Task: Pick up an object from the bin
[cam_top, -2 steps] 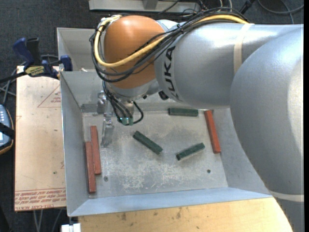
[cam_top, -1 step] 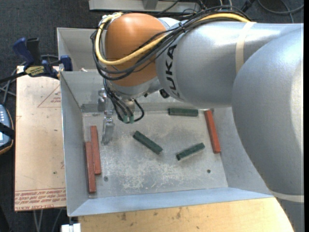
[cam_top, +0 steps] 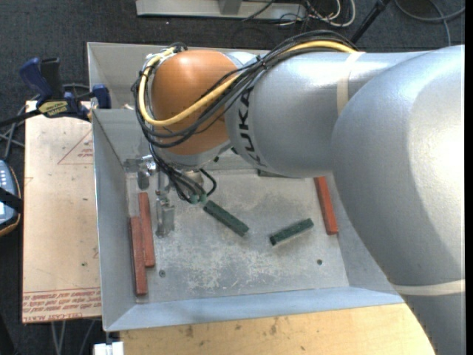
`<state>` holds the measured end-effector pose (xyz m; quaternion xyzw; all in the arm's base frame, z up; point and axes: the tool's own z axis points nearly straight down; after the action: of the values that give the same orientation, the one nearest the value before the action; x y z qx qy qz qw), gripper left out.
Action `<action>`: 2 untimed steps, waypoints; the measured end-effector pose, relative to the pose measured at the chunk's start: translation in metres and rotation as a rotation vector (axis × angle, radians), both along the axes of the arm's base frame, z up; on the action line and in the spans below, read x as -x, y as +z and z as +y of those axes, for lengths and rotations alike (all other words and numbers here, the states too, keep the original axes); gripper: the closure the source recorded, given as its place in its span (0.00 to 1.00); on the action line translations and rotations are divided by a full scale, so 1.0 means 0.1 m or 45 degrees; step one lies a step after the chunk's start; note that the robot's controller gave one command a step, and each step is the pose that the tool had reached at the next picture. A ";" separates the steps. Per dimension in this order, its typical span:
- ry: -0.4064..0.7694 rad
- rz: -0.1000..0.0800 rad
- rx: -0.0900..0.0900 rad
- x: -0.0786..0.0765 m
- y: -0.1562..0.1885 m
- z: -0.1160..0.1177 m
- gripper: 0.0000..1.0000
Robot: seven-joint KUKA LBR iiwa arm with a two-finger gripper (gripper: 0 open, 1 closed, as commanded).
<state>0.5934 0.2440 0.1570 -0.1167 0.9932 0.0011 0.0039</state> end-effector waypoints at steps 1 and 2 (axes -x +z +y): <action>0.299 0.010 0.003 0.11 -0.25 0.09 0.00; 0.542 0.003 0.003 0.00 -0.39 0.07 0.00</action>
Offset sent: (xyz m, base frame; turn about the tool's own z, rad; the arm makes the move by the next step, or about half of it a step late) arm 0.0023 0.0050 -0.0435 -0.4723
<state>0.5938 0.2507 0.1176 -0.3238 0.9461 0.0008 0.0022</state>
